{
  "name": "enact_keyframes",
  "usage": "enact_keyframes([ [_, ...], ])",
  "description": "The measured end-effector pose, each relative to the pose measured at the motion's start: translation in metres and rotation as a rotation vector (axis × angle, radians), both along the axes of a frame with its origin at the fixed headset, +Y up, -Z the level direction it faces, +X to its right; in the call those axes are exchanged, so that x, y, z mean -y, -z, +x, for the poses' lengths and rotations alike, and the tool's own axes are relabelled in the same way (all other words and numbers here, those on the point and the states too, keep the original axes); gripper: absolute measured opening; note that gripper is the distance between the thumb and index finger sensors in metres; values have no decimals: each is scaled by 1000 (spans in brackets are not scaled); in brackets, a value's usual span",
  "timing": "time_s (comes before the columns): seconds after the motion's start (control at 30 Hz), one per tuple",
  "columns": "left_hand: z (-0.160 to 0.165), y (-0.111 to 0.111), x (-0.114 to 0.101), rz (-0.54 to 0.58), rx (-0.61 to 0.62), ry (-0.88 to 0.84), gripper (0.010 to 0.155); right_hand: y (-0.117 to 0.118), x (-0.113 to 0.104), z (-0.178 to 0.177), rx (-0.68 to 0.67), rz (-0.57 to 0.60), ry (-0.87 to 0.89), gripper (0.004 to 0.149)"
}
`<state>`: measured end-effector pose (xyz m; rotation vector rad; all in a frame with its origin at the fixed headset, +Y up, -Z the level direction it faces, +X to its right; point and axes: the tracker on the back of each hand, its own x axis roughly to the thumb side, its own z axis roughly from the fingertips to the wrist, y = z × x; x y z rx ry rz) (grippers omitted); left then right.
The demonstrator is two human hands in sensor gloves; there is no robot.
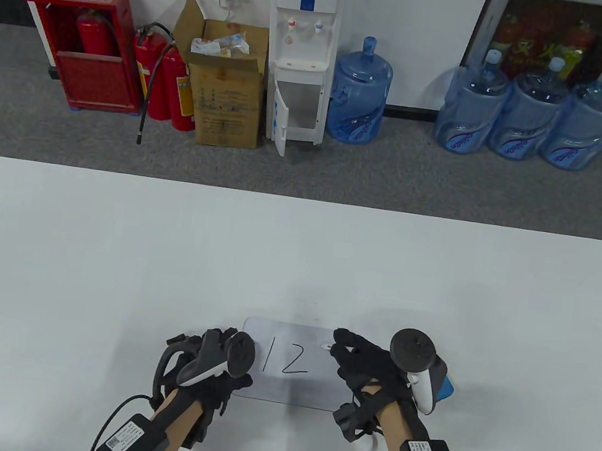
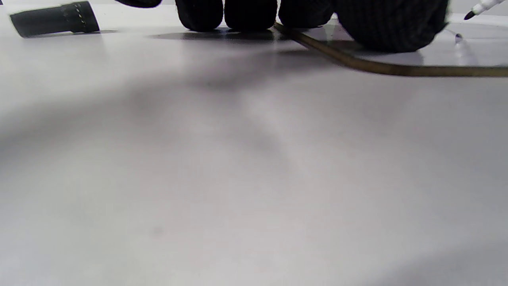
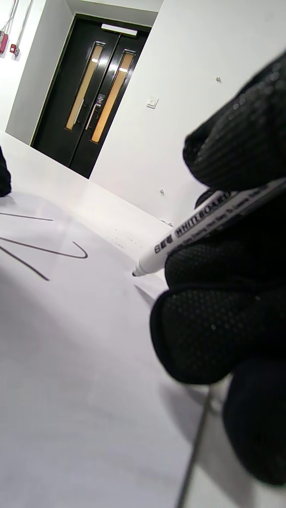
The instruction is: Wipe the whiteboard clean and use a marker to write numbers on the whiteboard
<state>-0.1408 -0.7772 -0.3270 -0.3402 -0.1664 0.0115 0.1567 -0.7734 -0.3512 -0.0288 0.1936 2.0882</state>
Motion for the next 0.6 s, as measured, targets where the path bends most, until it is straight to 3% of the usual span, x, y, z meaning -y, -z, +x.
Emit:
enact_keyframes([
  [0.4, 0, 0, 0, 0, 0, 0, 69, -4, -3, 8, 19, 1, -64, 55],
  [0.6, 0, 0, 0, -2, -2, 1, 69, -16, -3, -5, -100, 11, -64, 54],
])
